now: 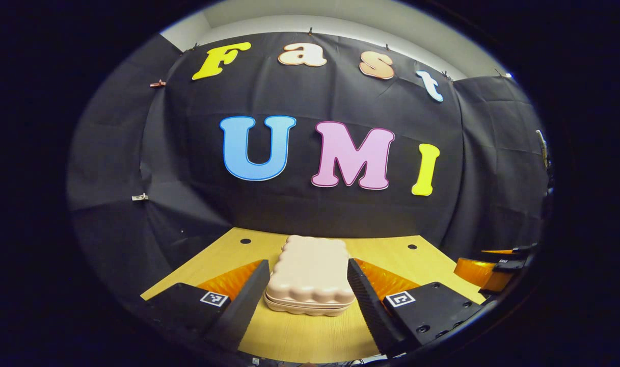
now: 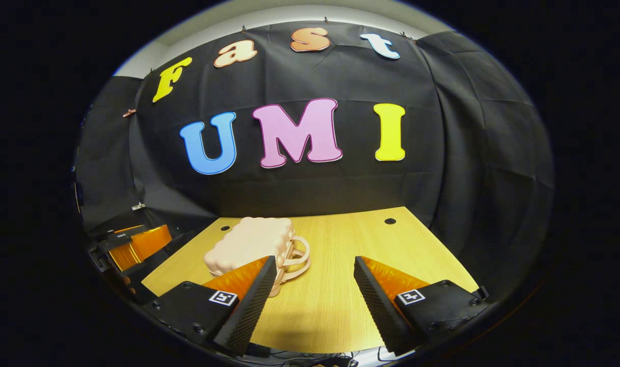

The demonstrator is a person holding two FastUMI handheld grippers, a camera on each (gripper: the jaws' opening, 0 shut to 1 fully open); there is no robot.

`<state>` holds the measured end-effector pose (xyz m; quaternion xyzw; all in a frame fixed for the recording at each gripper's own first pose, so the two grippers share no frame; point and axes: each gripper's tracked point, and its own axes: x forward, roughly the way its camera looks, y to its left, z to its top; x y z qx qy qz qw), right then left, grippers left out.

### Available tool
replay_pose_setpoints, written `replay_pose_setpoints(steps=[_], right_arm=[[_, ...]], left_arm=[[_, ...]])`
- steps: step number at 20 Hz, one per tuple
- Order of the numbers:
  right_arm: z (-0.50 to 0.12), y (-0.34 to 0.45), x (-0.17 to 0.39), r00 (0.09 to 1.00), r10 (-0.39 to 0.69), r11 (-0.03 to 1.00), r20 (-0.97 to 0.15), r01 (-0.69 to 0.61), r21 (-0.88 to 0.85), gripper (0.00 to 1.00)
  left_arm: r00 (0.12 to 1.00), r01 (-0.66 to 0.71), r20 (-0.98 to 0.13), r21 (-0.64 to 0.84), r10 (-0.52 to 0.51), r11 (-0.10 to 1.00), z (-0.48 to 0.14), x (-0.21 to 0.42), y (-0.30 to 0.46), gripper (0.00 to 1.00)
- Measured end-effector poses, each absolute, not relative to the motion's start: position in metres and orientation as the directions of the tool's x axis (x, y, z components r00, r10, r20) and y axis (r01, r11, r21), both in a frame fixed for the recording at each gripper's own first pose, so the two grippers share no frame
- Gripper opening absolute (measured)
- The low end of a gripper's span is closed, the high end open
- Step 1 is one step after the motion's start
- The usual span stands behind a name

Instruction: First open the suitcase, pack the skin care products into it, and then close the suitcase.

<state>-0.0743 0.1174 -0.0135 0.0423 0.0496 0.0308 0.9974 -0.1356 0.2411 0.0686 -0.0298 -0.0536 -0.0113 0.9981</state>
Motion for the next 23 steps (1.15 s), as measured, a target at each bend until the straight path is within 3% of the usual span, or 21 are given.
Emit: replay_pose_setpoints(steps=[23], right_arm=[[-0.03,0.158,-0.087,0.98,0.138,0.989,-0.142,-0.129,0.066,0.97]], left_arm=[[0.995,0.078,0.071,-0.027,-0.076,0.997,0.038,-0.151,0.247,0.96]])
